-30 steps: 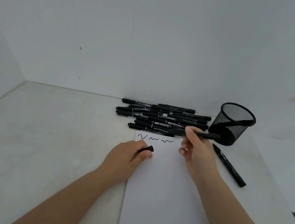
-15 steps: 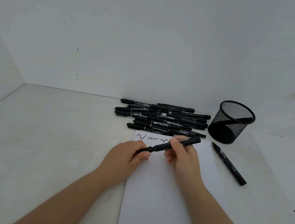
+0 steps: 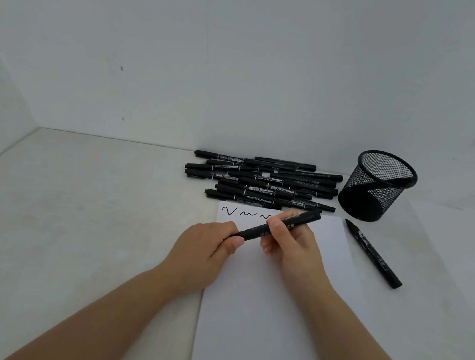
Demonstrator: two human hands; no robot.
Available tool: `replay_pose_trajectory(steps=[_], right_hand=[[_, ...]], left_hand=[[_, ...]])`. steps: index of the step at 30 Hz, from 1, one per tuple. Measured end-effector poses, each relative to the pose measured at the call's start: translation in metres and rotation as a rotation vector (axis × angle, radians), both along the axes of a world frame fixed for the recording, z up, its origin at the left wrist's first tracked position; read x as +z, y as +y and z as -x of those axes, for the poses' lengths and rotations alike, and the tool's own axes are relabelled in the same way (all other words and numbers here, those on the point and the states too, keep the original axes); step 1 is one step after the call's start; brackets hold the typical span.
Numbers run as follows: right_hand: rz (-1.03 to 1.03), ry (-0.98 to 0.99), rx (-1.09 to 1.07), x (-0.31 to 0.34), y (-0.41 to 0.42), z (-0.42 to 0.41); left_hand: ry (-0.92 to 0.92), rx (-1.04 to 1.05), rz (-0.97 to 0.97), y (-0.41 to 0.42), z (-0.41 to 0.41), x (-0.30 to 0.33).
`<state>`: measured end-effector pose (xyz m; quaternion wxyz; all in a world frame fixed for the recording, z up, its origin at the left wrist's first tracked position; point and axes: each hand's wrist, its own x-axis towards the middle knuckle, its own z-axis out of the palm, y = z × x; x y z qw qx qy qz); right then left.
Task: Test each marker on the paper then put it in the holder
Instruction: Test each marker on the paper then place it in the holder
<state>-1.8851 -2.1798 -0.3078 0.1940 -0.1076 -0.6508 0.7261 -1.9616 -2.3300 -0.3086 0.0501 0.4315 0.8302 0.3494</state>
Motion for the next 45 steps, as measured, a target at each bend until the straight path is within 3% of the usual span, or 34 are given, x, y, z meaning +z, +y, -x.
replay_pose_trajectory(steps=[10,20,23,28,31,34,37,41,45], right_hand=[[0.043,0.028,0.086,-0.007,0.004,0.002],[0.051,-0.042,-0.034,0.021,0.018,-0.009],[-0.383,-0.070,-0.086,0.041,0.033,-0.017],[-1.489,-0.025,-0.104,0.073,0.050,-0.021],[-1.722,0.047,-0.108,0.088,0.058,-0.018],[-1.615,-0.032,-0.161,0.100,0.075,-0.013],[-1.251,-0.140,-0.377,0.112,0.106,-0.009],[-0.784,-0.104,-0.594,0.121,0.143,-0.008],[-0.682,-0.130,-0.585,0.114,0.152,-0.007]], left_hand=[[-0.209,-0.069,-0.046,-0.002,0.004,0.002],[-0.186,0.072,-0.179,-0.004,0.005,0.007],[-0.061,0.066,-0.086,-0.004,0.012,0.018],[0.271,0.024,0.113,0.022,0.021,0.053],[0.408,-0.012,0.115,0.048,0.020,0.076],[0.359,-0.005,0.002,0.071,0.023,0.093],[0.244,0.096,-0.046,0.088,0.044,0.096],[0.252,0.137,0.239,0.103,0.078,0.076],[0.260,0.098,0.452,0.109,0.099,0.055]])
